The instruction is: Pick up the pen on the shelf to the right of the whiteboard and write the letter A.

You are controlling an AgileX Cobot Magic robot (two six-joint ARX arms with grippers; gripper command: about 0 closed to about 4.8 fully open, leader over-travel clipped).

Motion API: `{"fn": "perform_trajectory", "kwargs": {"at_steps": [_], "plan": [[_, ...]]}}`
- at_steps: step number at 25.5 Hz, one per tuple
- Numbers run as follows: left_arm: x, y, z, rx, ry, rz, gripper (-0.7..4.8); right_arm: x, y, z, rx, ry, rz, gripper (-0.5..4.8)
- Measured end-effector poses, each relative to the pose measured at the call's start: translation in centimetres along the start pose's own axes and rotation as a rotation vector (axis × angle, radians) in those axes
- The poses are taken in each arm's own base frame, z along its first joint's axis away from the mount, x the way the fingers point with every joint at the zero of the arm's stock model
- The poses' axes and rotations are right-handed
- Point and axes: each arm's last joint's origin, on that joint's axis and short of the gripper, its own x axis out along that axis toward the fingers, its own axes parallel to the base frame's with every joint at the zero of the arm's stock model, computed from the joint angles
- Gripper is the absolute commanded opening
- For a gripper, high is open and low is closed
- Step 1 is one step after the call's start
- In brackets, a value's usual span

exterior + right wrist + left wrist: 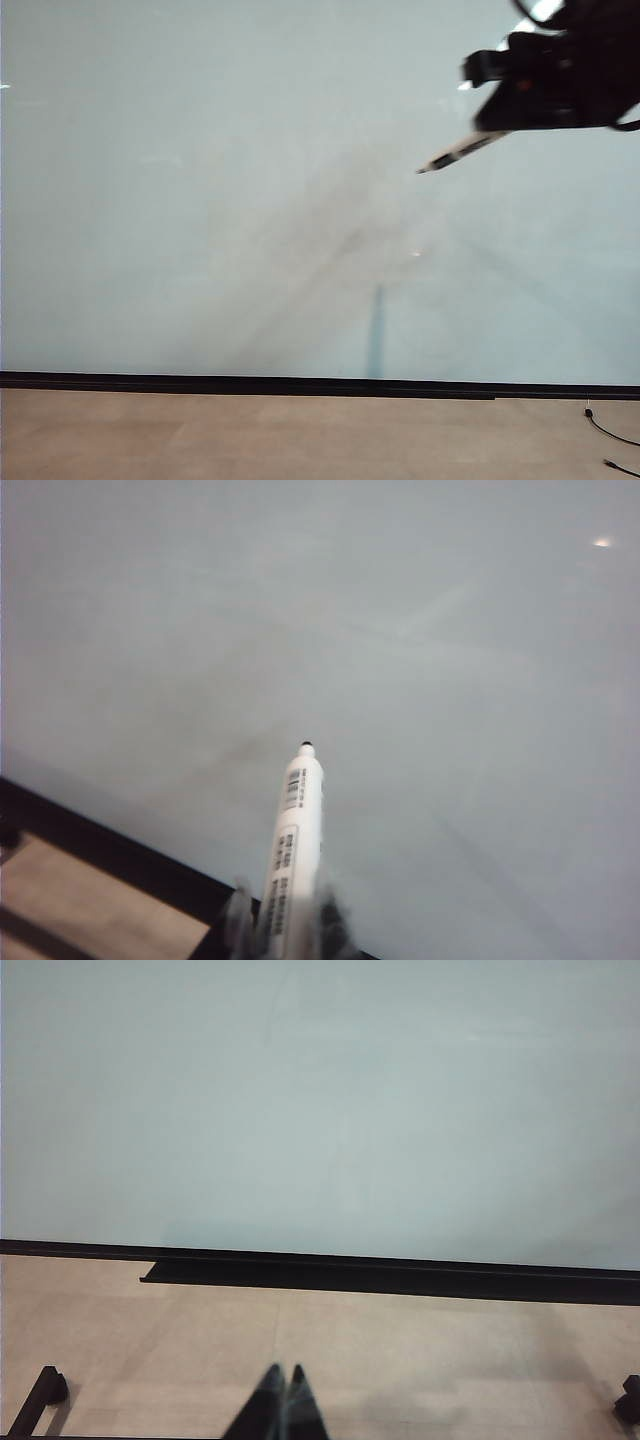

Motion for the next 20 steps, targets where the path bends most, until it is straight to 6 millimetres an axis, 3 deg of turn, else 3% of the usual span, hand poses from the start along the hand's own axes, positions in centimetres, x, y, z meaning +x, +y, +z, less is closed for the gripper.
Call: {"fn": "perform_trajectory", "kwargs": {"at_steps": [11,20], "plan": [[0.0,0.0,0.0,0.0,0.0,0.0,-0.05,4.8,3.4,1.8,-0.067,0.019,0.118,-0.05],[0.0,0.0,0.0,0.0,0.0,0.0,-0.04,7.1,4.4,3.0,-0.11,0.001,0.159,-0.05]]}}
